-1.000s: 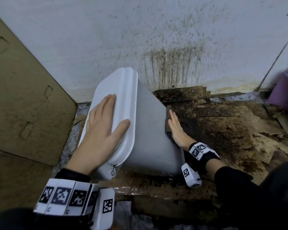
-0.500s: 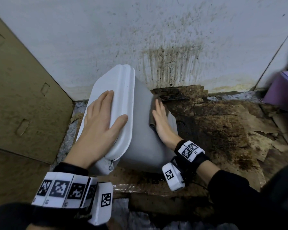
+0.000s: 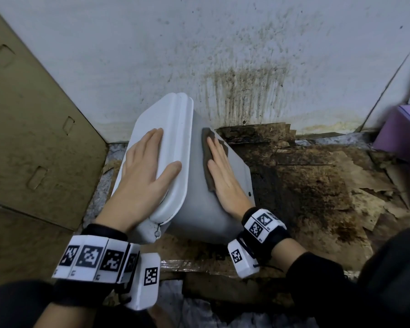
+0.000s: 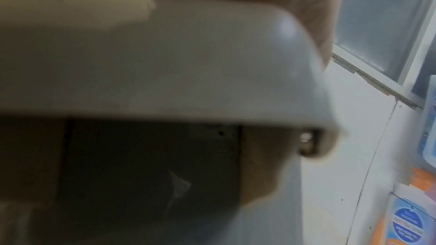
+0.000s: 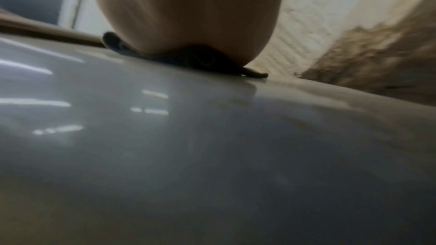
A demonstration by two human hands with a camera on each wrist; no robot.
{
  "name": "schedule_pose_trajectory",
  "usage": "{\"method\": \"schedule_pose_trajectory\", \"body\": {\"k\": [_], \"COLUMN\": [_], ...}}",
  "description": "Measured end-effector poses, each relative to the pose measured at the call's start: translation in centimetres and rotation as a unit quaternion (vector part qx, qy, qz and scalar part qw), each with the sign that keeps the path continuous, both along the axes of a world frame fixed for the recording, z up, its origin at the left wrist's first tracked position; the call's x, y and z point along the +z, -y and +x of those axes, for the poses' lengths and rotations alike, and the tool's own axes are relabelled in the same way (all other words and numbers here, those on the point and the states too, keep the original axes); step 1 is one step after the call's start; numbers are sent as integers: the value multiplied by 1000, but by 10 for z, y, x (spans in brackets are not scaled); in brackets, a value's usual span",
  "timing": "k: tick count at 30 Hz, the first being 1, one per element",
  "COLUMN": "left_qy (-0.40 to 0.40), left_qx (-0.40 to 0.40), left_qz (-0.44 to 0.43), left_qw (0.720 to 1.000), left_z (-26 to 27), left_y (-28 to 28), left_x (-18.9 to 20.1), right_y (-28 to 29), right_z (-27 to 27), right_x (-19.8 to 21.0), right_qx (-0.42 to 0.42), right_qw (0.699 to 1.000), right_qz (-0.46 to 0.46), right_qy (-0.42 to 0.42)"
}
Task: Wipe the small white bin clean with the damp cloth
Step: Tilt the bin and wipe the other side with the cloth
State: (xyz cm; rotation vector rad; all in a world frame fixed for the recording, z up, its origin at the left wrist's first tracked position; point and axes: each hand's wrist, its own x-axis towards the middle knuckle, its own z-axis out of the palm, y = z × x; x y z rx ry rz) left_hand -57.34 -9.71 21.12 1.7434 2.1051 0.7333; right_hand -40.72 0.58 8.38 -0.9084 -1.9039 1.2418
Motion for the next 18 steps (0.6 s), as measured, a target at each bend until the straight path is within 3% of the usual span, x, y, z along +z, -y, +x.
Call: {"method": "schedule_pose_trajectory", "body": {"k": [4,8,14,18], "left_qy": [7,2,-5,-5], "left_qx": [4,-5,-2,0], "left_qz": [-2,3,2,1], "left_qw": [1000,1000,1000,1000], "left_z": [0,5,5,4], "left_y": [1,1,-1,-2], "left_x": [1,2,1,2], "right_y": [-3,0,1,11], "right_z": [32,54,41,23], "right_x": [-56,-84,-72,-35], "right_qx": [-57,-95,-122,-102], "right_qw": [996,985,976,982], "right_qz": [-44,-129,-161,-150], "right_qy": [53,69,79,60]}}
